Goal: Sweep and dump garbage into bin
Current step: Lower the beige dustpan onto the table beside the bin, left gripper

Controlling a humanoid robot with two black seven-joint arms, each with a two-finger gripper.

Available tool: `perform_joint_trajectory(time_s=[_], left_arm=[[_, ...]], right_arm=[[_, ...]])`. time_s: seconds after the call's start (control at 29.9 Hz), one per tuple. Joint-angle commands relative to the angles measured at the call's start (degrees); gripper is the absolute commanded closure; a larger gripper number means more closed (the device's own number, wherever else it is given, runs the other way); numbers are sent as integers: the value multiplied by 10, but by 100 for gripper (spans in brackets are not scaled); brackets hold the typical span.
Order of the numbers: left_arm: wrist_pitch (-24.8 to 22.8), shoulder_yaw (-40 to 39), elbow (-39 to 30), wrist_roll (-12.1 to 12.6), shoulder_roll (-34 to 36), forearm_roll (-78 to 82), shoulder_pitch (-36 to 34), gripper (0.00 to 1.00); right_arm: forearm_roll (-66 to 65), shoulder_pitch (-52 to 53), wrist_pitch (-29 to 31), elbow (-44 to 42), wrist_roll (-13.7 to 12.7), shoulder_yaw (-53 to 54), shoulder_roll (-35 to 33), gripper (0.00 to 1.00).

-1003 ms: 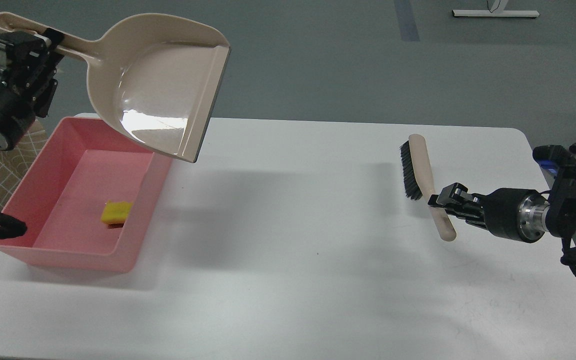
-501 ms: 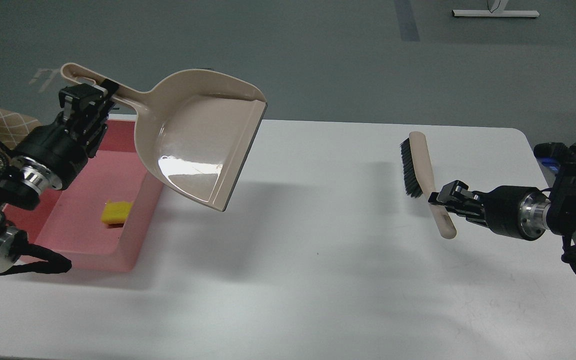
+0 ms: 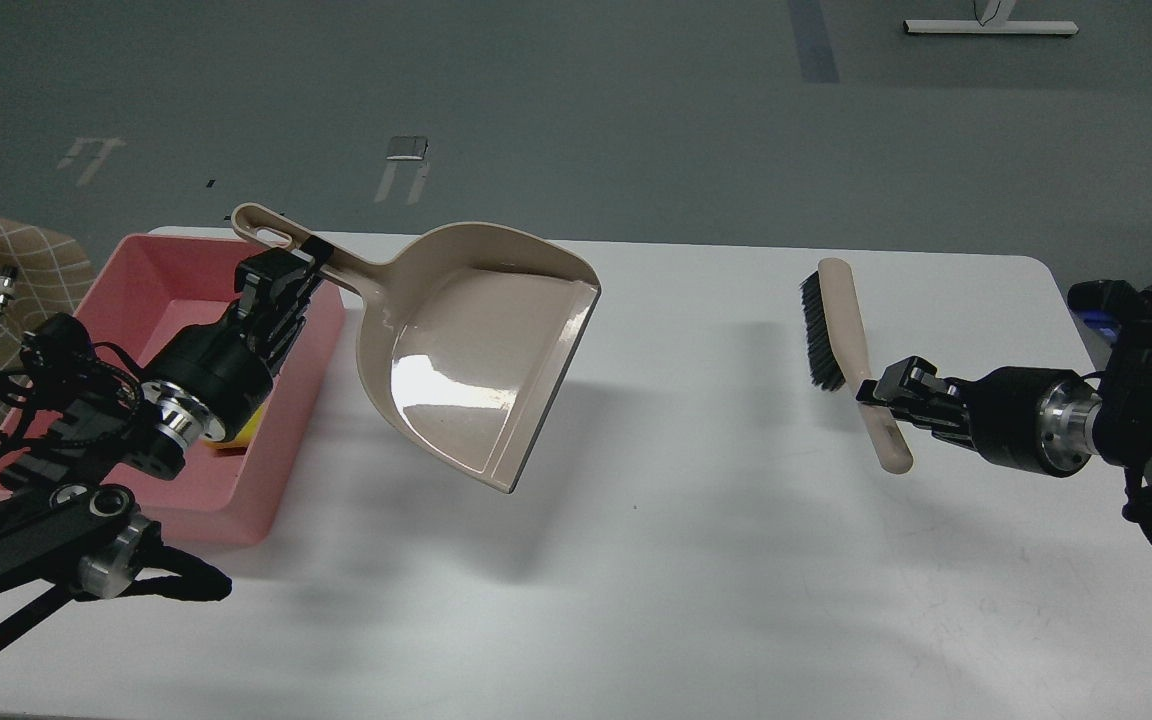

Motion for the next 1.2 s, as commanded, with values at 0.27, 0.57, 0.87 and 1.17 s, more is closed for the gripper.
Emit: perform_joint_trajectory(time_s=[0.27,0.57,0.87,1.17], left_arm=[[4,26,39,1,-50,11,-4,100],[5,47,72,1,-83,34,-8,100],[4,68,103,2,-124,36,-16,100],[6,71,117,2,-142,36,-16,100]], right_arm=[[0,-1,0,0,0,-2,1,100],[0,0,0,0,-1,-3,4,100],[0,0,0,0,-2,-3,6,100],[-1,-1,0,0,-3,-5,6,100]])
